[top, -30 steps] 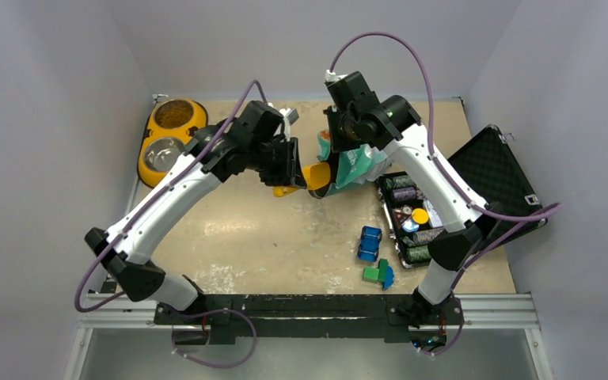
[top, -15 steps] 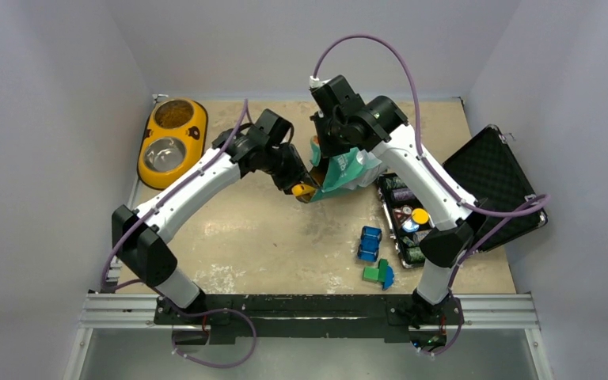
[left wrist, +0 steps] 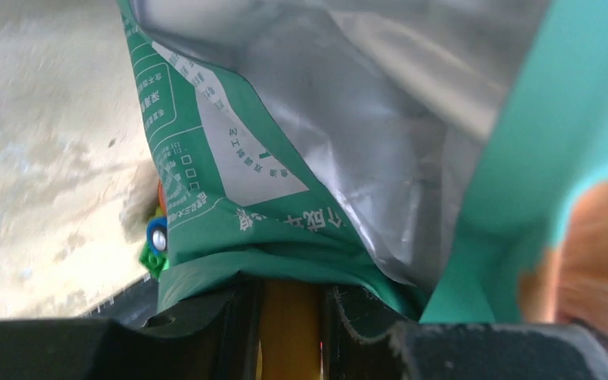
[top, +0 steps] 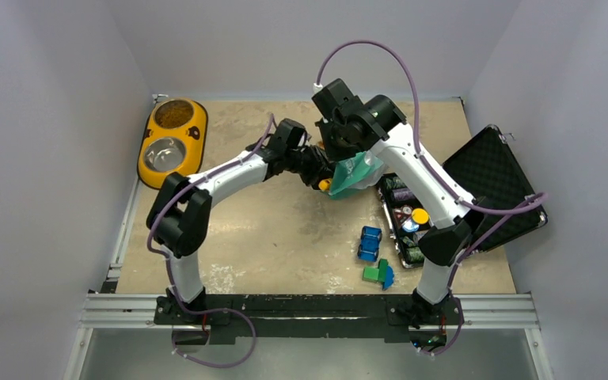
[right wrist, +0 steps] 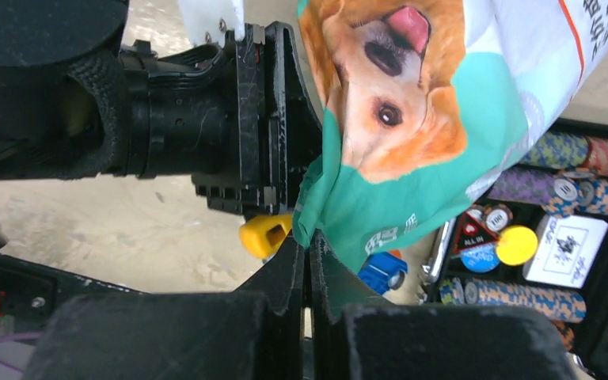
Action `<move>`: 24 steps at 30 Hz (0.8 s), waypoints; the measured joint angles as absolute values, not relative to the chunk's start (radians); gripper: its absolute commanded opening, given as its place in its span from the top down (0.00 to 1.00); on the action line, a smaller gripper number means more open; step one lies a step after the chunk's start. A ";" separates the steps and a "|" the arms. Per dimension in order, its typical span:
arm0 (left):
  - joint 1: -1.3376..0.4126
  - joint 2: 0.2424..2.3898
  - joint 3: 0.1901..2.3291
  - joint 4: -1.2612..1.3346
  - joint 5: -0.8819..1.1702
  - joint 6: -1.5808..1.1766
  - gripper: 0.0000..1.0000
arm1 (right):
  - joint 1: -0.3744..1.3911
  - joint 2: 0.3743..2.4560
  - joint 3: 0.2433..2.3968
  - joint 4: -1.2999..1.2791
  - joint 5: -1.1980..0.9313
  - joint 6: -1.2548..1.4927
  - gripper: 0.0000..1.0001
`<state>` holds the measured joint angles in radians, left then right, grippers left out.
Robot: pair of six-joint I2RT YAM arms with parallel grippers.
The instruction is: Serve the pet food
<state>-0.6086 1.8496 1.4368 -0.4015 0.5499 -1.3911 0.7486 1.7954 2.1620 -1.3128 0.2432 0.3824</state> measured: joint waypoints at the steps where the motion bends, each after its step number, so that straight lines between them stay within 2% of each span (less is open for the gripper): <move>1: -0.609 1.868 1.409 -0.317 0.575 -1.385 1.00 | 0.745 1.800 2.162 -1.329 0.252 0.381 1.00; 10: -0.545 1.909 1.047 0.389 0.638 -1.345 1.00 | 0.738 1.733 2.154 -1.214 0.271 0.374 1.00; 17: -0.523 1.798 0.878 0.612 0.697 -1.351 1.00 | 0.709 1.677 2.160 -1.144 0.310 0.337 1.00; 18: -0.521 1.767 0.861 0.612 0.696 -1.350 1.00 | 0.708 1.681 2.159 -1.140 0.312 0.330 0.92; 19: -0.519 1.744 0.850 0.610 0.696 -1.348 1.00 | 0.708 1.682 2.148 -1.129 0.312 0.318 0.71; 20: -0.516 1.720 0.841 0.605 0.697 -1.347 1.00 | 0.708 1.681 2.127 -1.118 0.311 0.304 0.53; 21: -0.511 1.699 0.839 0.603 0.699 -1.347 1.00 | 0.711 1.675 2.095 -1.100 0.302 0.288 0.47; 24: -0.511 1.670 0.843 0.604 0.707 -1.346 1.00 | 0.735 1.638 1.943 -1.043 0.286 0.234 0.40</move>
